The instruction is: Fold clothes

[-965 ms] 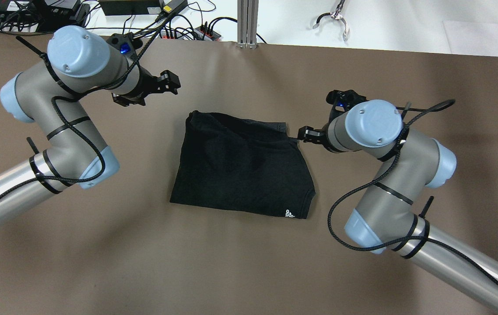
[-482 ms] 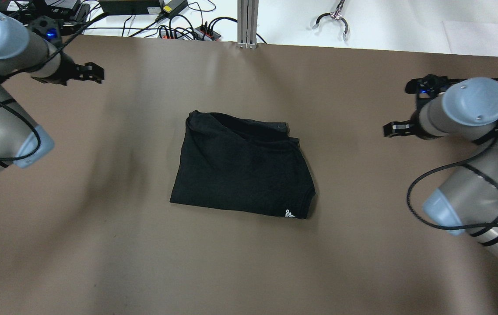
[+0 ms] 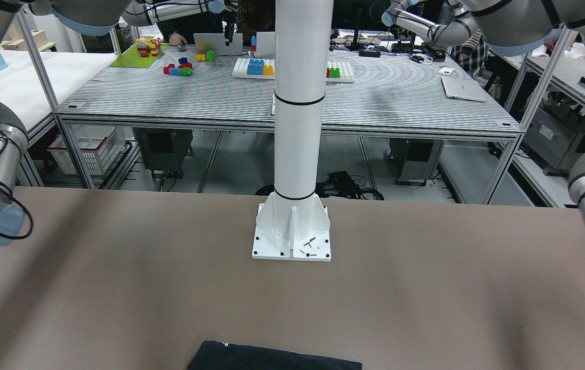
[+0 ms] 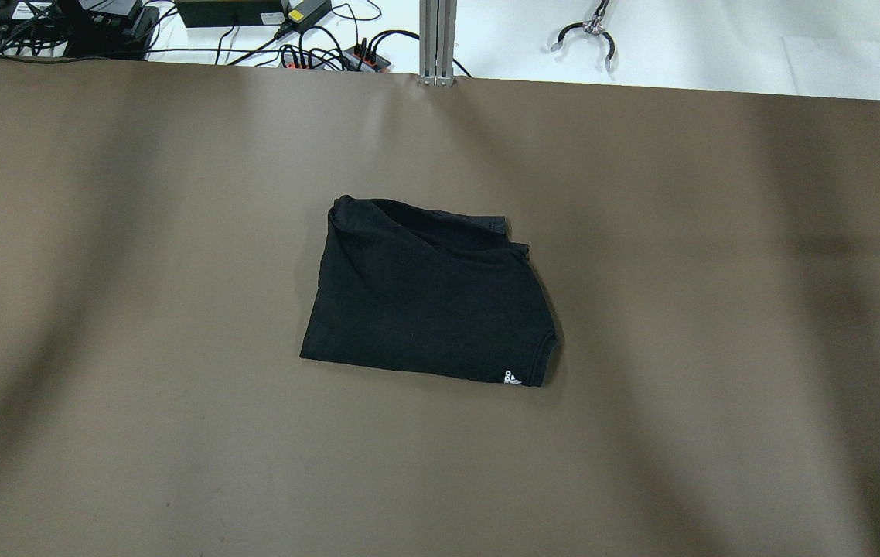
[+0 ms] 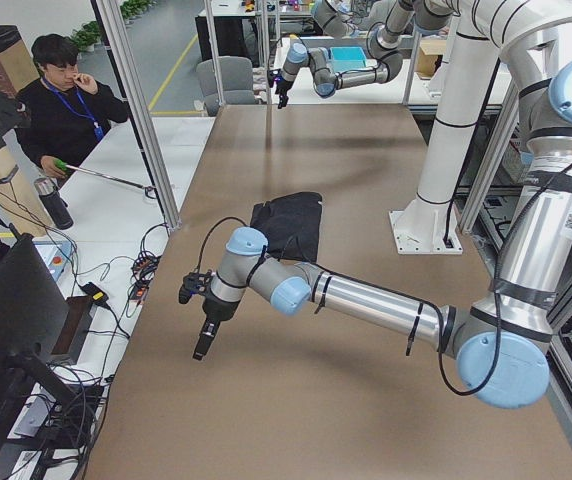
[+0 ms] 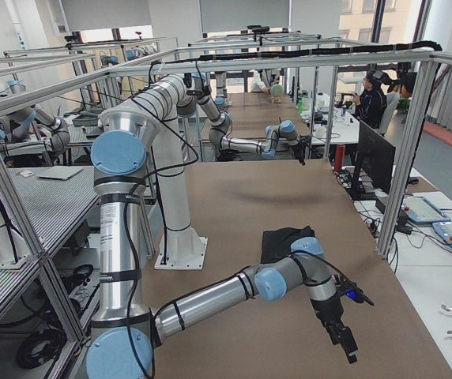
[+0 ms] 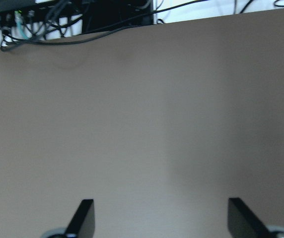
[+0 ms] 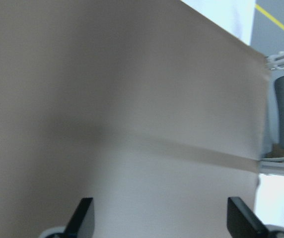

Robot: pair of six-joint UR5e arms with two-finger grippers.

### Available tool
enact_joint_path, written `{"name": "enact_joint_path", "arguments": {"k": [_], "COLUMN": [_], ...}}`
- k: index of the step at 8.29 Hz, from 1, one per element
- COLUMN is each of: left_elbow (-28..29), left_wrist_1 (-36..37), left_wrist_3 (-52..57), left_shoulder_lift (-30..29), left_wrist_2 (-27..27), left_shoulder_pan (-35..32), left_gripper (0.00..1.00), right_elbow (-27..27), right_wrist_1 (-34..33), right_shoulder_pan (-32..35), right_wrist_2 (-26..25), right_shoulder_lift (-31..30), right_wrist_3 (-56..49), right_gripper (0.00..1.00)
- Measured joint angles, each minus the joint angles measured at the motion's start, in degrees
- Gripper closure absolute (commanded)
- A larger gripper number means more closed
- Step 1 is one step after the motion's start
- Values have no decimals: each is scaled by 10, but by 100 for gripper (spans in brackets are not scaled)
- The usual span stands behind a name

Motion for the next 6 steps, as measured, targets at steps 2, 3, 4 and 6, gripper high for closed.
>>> {"name": "enact_joint_path", "arguments": {"k": [2, 3, 4, 6], "left_elbow": [0, 0, -1, -5], "left_wrist_1": [38, 50, 56, 49], "left_wrist_3": [164, 225, 267, 307], "left_shoulder_lift": [12, 14, 18, 55], "left_wrist_2": [9, 17, 26, 66], "left_shoulder_pan": [-96, -136, -166, -196], "left_gripper": [6, 6, 6, 6], "right_elbow": [2, 4, 5, 9], "right_wrist_1": [-21, -27, -30, -29], "right_shoulder_pan": [108, 151, 189, 241], "right_wrist_2": [-34, -45, -53, -90], "right_shoulder_lift": [-15, -17, -19, -39], "right_wrist_3": [-145, -199, -252, -331], "right_gripper": [6, 6, 6, 6]}}
